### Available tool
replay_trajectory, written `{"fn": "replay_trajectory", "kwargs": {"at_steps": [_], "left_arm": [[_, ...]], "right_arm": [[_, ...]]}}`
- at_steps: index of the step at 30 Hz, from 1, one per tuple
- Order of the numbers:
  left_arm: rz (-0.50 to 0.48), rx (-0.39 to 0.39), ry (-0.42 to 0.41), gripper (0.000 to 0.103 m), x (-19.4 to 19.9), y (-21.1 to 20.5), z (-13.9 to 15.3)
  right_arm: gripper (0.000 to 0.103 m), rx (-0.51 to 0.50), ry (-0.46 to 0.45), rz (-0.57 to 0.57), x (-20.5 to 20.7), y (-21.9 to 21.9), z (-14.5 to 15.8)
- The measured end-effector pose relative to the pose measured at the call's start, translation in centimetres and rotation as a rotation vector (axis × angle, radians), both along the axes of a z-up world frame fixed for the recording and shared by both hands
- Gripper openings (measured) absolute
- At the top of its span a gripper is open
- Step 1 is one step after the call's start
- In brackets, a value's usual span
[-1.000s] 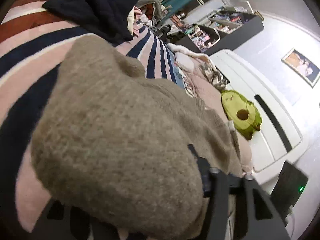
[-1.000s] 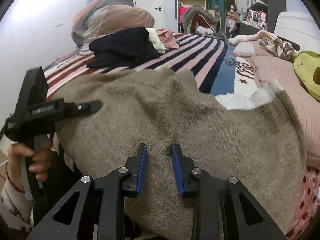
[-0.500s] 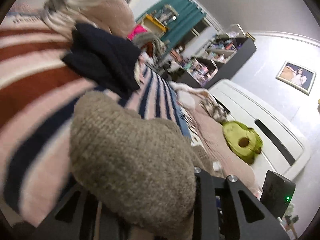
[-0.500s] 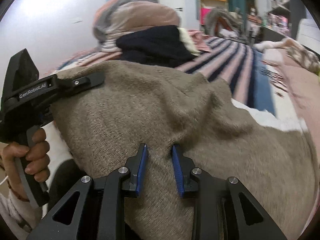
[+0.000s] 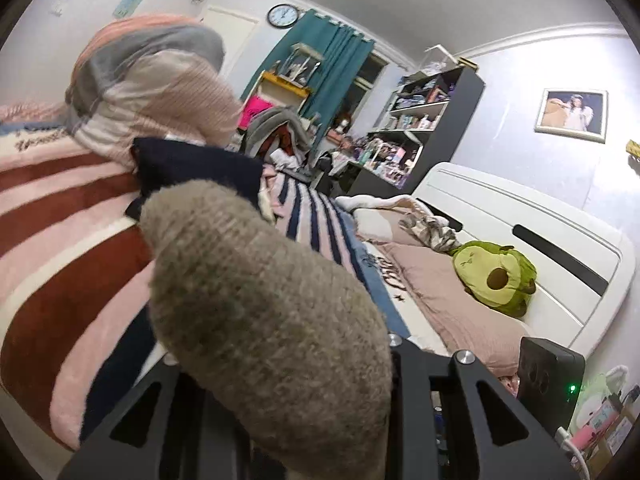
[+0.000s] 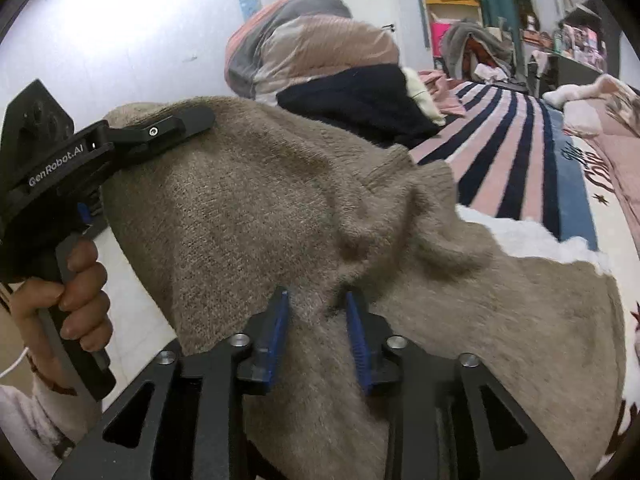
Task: Fold small clothes
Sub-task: 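Grasp the sweater hem with the left gripper and lift it toward the collar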
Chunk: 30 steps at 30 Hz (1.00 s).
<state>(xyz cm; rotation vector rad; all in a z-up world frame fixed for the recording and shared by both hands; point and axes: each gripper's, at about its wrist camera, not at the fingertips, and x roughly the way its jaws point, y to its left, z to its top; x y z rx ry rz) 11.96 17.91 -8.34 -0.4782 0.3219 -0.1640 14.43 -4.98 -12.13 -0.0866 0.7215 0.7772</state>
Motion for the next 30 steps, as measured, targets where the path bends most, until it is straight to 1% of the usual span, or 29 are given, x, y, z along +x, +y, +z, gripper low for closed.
{"fn": "replay_trajectory", "kwargs": {"at_steps": [1, 7, 11, 14, 17, 21, 24, 26, 29, 30], "left_arm": [[-0.003, 0.014, -0.007, 0.023, 0.0, -0.6, 0.5], [-0.014, 0.127, -0.043, 0.023, -0.4, -4.6, 3.4], [-0.054, 0.234, -0.062, 0.023, -0.4, -9.0, 5.2], [-0.081, 0.319, -0.062, 0.023, -0.2, -12.3, 5.7], [-0.133, 0.407, -0.052, 0.023, -0.1, -15.9, 5.5], [-0.222, 0.461, -0.013, 0.023, 0.5, -19.9, 4.5], [-0.315, 0.532, 0.029, 0.023, 0.9, -23.6, 2.9], [-0.403, 0.547, 0.075, 0.023, 1.2, -25.6, 1.5], [-0.476, 0.548, 0.149, 0.026, 1.8, -27.1, -0.2], [-0.488, 0.547, 0.159, 0.029, 1.8, -27.3, -0.5]], "right_arm": [[0.039, 0.015, -0.007, -0.017, 0.0, -0.8, 0.4], [0.039, 0.087, -0.055, -0.129, -0.5, -7.1, 2.6], [0.039, 0.135, -0.086, -0.201, -1.3, -11.1, 3.5], [0.039, 0.173, -0.089, -0.251, -1.6, -14.1, 3.7], [0.040, 0.198, -0.095, -0.293, -2.1, -16.7, 3.6], [0.040, 0.229, -0.097, -0.341, -2.3, -19.4, 3.5], [0.040, 0.249, -0.097, -0.377, -2.4, -21.2, 3.3], [0.040, 0.262, -0.094, -0.399, -2.3, -22.3, 3.2], [0.040, 0.277, -0.086, -0.429, -2.6, -24.2, 2.8], [0.040, 0.280, -0.082, -0.439, -2.6, -24.6, 2.7]]}}
